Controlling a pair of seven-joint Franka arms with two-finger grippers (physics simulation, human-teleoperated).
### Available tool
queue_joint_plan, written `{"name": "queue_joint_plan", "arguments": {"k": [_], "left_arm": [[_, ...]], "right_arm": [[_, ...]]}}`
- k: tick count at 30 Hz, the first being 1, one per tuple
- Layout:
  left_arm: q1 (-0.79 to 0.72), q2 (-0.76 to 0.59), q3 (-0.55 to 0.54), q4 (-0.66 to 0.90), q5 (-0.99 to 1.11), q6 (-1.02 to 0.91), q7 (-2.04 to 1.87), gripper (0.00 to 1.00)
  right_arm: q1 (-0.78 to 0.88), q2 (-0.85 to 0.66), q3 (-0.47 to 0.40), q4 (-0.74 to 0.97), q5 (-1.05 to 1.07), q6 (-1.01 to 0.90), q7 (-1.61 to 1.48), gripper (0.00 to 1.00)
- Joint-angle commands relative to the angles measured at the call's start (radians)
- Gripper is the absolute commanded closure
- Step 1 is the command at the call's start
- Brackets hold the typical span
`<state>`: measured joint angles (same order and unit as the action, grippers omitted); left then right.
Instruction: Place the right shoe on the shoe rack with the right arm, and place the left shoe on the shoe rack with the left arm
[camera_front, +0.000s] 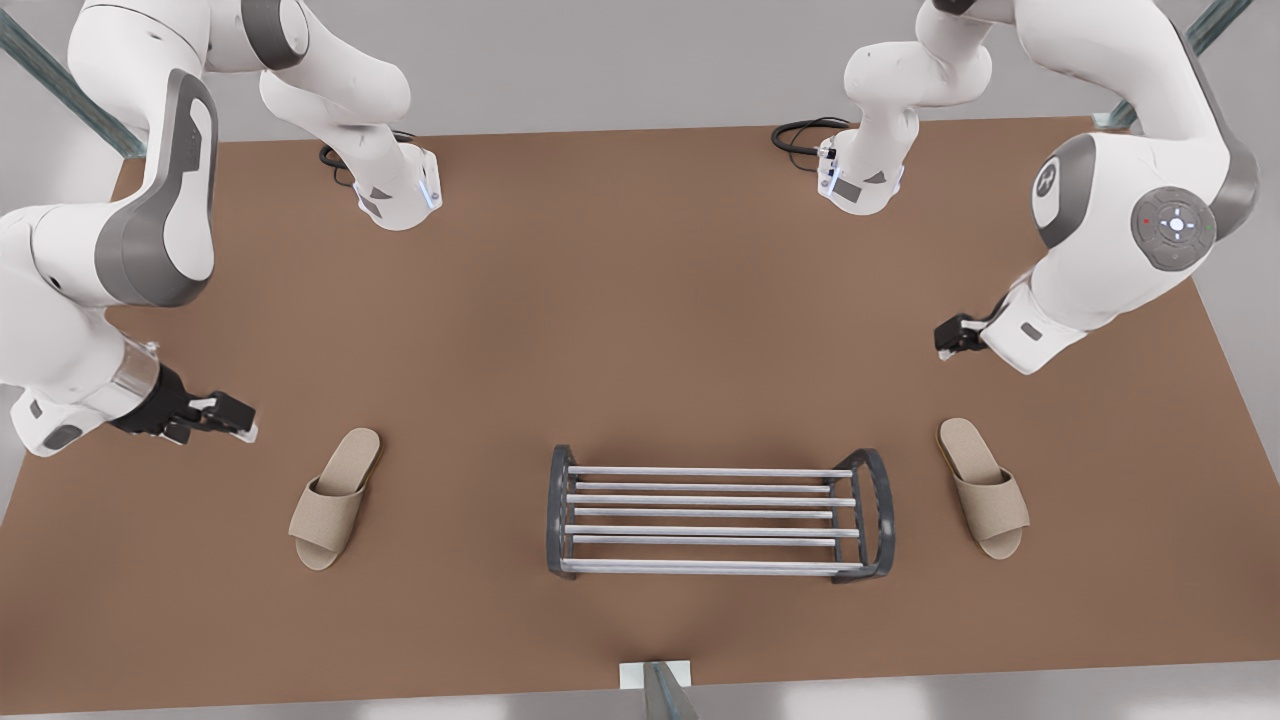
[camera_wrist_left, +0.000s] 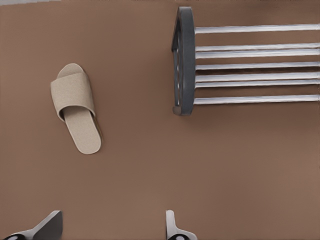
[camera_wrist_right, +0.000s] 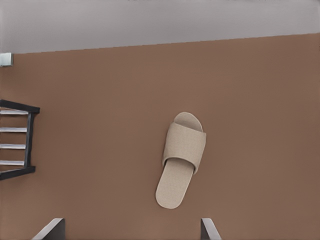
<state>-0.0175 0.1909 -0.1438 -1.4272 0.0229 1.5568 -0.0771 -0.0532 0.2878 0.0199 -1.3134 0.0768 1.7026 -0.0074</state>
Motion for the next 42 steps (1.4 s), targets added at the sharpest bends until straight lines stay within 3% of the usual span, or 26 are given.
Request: {"name": "queue_joint_plan", "arguments": {"k": [1, 4, 5, 7, 10, 11, 12, 15, 16, 17, 18, 19, 23, 27, 31, 34, 35, 39, 40, 42], "left_arm": [[-0.004, 0.001, -0.002, -0.006, 0.000, 0.088, -0.029, 0.00], [0.025, -0.005, 0.003, -0.024, 0.017, 0.109, -0.058, 0.00], [0.033, -0.066, 0.001, -0.165, 0.134, 0.314, -0.059, 0.00], [0.100, -0.130, 0.003, -0.504, 0.150, 0.937, -0.059, 0.00], [0.194, -0.015, 0.009, -0.768, 0.275, 1.772, -0.053, 0.00], [0.208, 0.041, 0.010, -0.779, 0.275, 1.904, -0.052, 0.00], [0.223, 0.059, 0.009, -0.782, 0.275, 1.931, -0.053, 0.00], [0.277, 0.082, 0.009, -0.865, 0.262, 1.933, -0.053, 0.00], [0.292, 0.091, 0.009, -0.869, 0.262, 1.931, -0.053, 0.01], [0.318, 0.120, 0.010, -0.875, 0.255, 1.931, -0.053, 0.01], [0.326, 0.143, 0.012, -0.883, 0.235, 1.931, -0.053, 0.01], [0.337, 0.150, 0.013, -0.895, 0.233, 1.930, -0.053, 0.01], [0.306, 0.188, 0.029, -0.940, 0.137, 1.930, -0.052, 0.01], [0.103, 0.245, 0.262, -0.943, 0.121, 1.930, -0.053, 0.01], [0.096, 0.288, 0.291, -0.941, 0.117, 1.930, -0.053, 0.01], [0.065, 0.309, 0.317, -0.937, 0.069, 1.931, -0.053, 0.01], [0.002, 0.324, 0.391, -0.932, 0.068, 1.931, -0.053, 0.01], [-0.041, 0.374, 0.429, -0.895, 0.038, 1.931, -0.053, 0.01], [-0.116, 0.389, 0.497, -0.897, 0.000, 1.933, -0.055, 0.01], [-0.124, 0.401, 0.503, -0.895, -0.014, 1.933, -0.053, 0.01]], "right_arm": [[0.003, -0.006, 0.000, 0.000, 0.003, 0.060, -0.009, 0.00], [0.007, -0.006, 0.002, 0.003, 0.003, 0.060, -0.009, 0.00], [0.010, -0.006, 0.002, 0.002, 0.001, 0.060, -0.008, 0.00], [0.006, 0.001, 0.002, -0.007, -0.008, 0.077, -0.002, 0.00], [0.015, -0.038, 0.018, -0.096, -0.057, 0.149, -0.006, 0.00], [0.015, -0.133, 0.023, -0.271, -0.058, 0.308, -0.005, 0.00], [0.013, -0.301, 0.040, -0.594, -0.057, 0.627, -0.006, 0.00], [-0.022, -0.582, 0.084, -1.001, -0.057, 1.028, 0.006, 0.00], [-0.085, -0.638, 0.147, -1.109, -0.057, 1.147, 0.003, 0.00], [-0.238, -0.677, 0.296, -1.194, -0.057, 1.250, 0.006, 0.00], [-0.338, -0.658, 0.379, -1.328, -0.055, 1.515, 0.004, 0.00], [-0.362, -0.570, 0.380, -1.432, -0.055, 1.785, 0.004, 0.00], [-0.392, -0.475, 0.379, -1.423, -0.043, 1.804, 0.009, 0.00], [-0.430, -0.291, 0.374, -1.297, -0.038, 1.803, -0.002, 0.00], [-0.547, -0.174, 0.373, -1.304, -0.043, 1.804, -0.069, 0.00], [-0.537, -0.108, 0.373, -1.297, -0.040, 1.806, -0.071, 0.00], [-0.519, -0.081, 0.373, -1.297, -0.038, 1.806, -0.069, 0.00], [-0.332, 0.013, 0.357, -1.242, 0.156, 1.804, -0.069, 0.00], [-0.229, 0.025, 0.302, -1.227, 0.219, 1.804, -0.069, 0.00], [-0.071, 0.050, 0.158, -1.222, 0.255, 1.806, -0.069, 0.00]]}}
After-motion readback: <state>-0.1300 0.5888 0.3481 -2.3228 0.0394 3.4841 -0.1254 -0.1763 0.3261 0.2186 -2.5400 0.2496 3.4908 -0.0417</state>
